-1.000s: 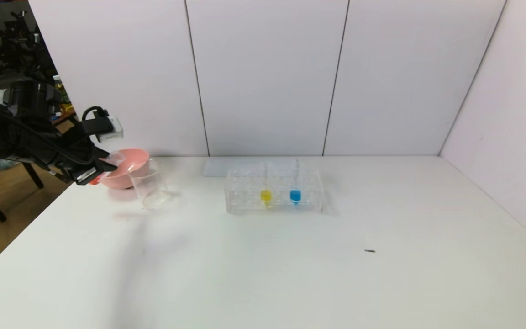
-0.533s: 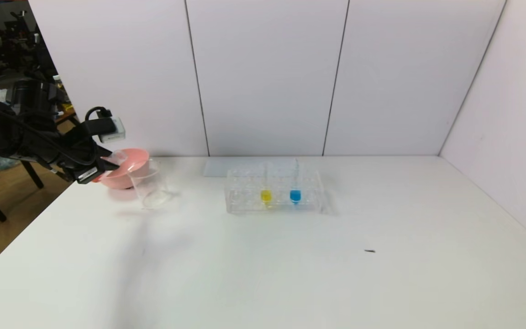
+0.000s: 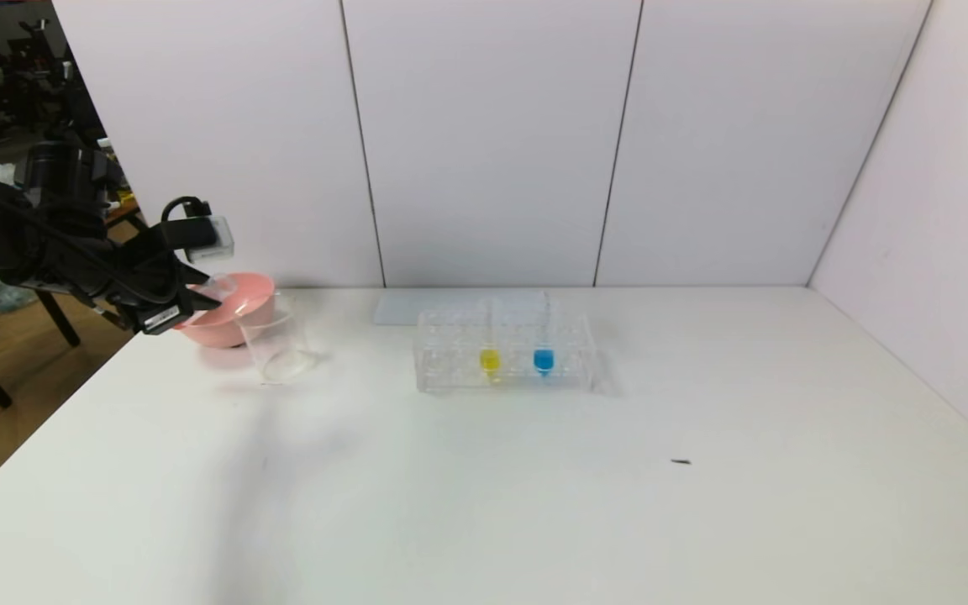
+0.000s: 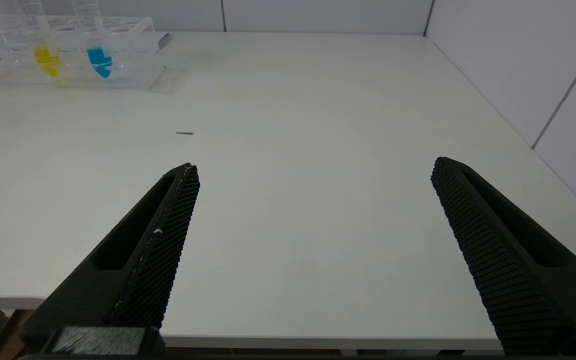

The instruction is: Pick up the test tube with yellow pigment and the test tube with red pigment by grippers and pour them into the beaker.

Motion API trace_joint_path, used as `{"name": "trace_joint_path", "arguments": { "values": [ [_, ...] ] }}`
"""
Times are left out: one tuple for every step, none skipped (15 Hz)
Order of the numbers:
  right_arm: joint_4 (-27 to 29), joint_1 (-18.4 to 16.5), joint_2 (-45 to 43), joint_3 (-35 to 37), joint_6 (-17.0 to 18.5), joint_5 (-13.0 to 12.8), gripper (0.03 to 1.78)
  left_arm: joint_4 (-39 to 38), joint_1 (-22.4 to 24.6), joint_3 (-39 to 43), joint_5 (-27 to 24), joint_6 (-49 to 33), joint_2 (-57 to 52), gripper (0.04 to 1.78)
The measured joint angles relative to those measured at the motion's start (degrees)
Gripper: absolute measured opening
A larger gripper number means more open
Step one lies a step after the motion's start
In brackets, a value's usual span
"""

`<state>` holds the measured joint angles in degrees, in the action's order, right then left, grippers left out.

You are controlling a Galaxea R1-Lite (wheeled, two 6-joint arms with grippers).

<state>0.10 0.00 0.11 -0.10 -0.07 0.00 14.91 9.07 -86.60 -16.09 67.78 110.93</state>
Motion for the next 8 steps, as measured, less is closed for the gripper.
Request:
{"name": "trace_joint_path", "arguments": {
  "values": [
    [0.0,0.0,0.0,0.0,0.0,0.0,1.7,1.6,-0.1,-0.8,0.0,0.2,0.1,0.44],
    [0.0,0.0,0.0,0.0,0.0,0.0,1.7,3.5,-0.3,-1.7,0.1,0.3,0.2,0.44],
    [0.0,0.0,0.0,0.0,0.0,0.0,1.7,5.0,-0.5,-2.5,0.1,0.3,0.4,0.44],
    [0.0,0.0,0.0,0.0,0.0,0.0,1.7,5.5,-0.6,-3.0,0.1,0.4,0.5,0.44],
    [0.0,0.0,0.0,0.0,0.0,0.0,1.7,5.6,-0.8,-3.4,0.2,0.5,0.7,0.44],
    [0.0,0.0,0.0,0.0,0.0,0.0,1.7,5.6,-1.0,-3.7,0.2,0.7,0.9,0.44],
    [0.0,0.0,0.0,0.0,0.0,0.0,1.7,5.8,-1.1,-3.9,0.3,1.4,1.0,0.44],
    [0.0,0.0,0.0,0.0,0.0,0.0,1.7,6.4,-1.1,-4.3,0.3,1.9,1.2,0.44]
  ]
}}
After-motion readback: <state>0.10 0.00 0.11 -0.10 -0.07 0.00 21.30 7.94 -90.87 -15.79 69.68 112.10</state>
